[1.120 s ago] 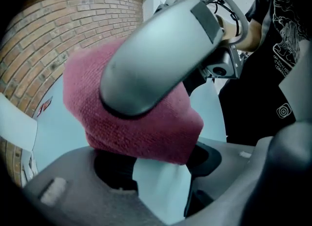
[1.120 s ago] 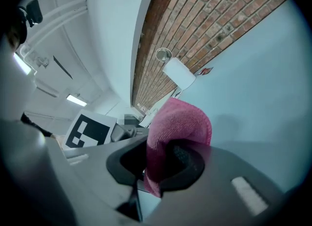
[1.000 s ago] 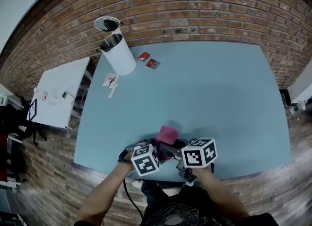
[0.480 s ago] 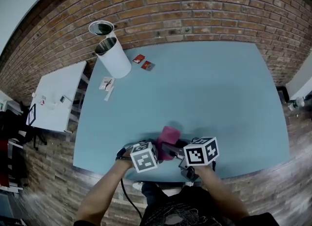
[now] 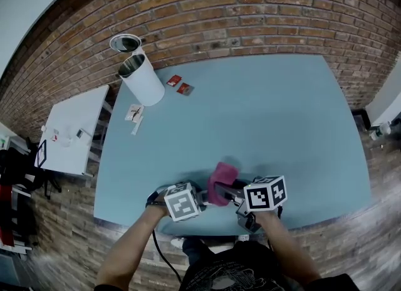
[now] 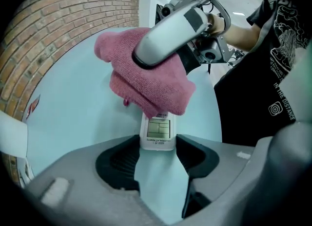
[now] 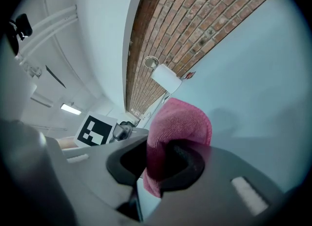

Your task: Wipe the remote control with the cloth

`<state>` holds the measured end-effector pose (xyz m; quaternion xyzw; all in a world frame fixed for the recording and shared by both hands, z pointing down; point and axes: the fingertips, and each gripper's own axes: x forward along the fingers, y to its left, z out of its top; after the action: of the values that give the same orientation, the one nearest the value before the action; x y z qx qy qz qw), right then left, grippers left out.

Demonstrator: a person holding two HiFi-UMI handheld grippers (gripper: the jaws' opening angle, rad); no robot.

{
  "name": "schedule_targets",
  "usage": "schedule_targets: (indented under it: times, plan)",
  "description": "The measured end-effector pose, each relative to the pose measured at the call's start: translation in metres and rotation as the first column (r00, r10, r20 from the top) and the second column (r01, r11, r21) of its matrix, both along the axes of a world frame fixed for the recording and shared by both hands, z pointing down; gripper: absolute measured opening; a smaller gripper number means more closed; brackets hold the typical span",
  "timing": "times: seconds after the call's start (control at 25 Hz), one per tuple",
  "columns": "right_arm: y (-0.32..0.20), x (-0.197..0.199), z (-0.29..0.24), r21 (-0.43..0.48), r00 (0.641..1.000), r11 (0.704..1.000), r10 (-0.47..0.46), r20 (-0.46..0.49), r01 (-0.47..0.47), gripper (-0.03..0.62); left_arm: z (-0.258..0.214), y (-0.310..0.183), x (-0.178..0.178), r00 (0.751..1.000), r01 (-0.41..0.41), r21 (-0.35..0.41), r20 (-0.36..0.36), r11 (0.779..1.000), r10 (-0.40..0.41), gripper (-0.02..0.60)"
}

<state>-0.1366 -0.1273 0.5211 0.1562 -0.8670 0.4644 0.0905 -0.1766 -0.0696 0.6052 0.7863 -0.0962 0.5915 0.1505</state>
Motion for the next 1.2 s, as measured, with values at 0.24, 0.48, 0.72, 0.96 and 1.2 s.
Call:
schedule_targets:
  times: [0.24, 0.48, 0.72, 0.96, 1.2]
  plan:
    - [-0.004, 0.020, 0.000, -0.007, 1.000, 1.000, 0.018, 0.006, -0.018, 0.060, 0.000, 0.000, 0.001, 1.000, 0.003, -0.004, 0.013, 1.000, -0.002, 0.232]
    - [-0.007, 0.044, 0.000, -0.015, 1.000, 0.999, 0.030, 0.003, -0.030, 0.060, 0.000, 0.000, 0.003, 0.999, 0.006, -0.008, 0.036, 1.000, -0.006, 0.232]
    - [-0.016, 0.069, 0.001, -0.026, 0.998, 0.998, 0.063, -0.019, -0.064, 0.060, 0.000, 0.000, 0.002, 0.998, 0.010, -0.019, 0.065, 1.000, -0.009, 0.232]
    - [-0.013, 0.069, -0.002, -0.015, 0.997, 0.998, 0.065, -0.047, -0.066, 0.060, 0.000, -0.001, 0.001, 0.998, 0.057, 0.002, 0.029, 0.998, -0.057, 0.236]
    - [-0.007, 0.062, -0.019, 0.017, 0.996, 0.996, 0.086, -0.034, -0.086, 0.060, -0.015, 0.003, -0.012, 0.992, 0.125, 0.062, -0.030, 0.990, -0.123, 0.259]
